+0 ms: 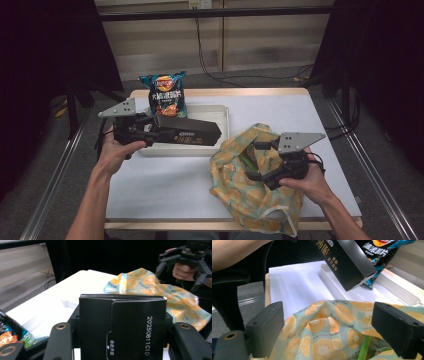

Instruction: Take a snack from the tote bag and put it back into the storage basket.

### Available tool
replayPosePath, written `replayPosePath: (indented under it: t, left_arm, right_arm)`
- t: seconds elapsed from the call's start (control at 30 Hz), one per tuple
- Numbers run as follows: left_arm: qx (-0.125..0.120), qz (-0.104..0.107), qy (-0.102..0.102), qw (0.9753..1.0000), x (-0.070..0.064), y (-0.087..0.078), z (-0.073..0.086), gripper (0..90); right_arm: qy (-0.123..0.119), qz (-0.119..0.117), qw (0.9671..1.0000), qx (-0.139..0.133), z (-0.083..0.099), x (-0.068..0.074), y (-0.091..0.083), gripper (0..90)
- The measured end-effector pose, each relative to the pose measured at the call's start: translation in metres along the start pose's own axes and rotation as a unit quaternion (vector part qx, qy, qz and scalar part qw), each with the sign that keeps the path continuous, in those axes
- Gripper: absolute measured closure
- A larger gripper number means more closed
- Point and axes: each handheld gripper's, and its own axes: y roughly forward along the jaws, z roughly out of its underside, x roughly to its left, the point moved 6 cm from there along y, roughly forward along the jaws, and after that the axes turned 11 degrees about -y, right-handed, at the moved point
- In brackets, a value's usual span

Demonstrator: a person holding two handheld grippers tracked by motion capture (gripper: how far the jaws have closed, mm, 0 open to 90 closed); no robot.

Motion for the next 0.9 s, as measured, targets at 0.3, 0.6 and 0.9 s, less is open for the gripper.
replayPosePath:
  t: [0.3,0.6,0.9]
  left_arm:
    - [0.008,-0.015,-0.015,0.9997,0.024,0.003,0.004,44.0]
    - [0.016,-0.035,-0.02,0.9991,0.042,0.011,0.009,44.0]
    - [0.03,-0.046,-0.029,0.998,0.06,0.013,0.017,44.0]
  right_arm:
    - [0.006,0.016,0.9997,-0.015,0.004,0.0,-0.003,8.9]
    - [0.01,0.017,0.9996,-0.02,0.004,-0.002,-0.003,9.3]
    - [0.013,0.016,0.9996,-0.019,0.005,-0.003,-0.002,9.8]
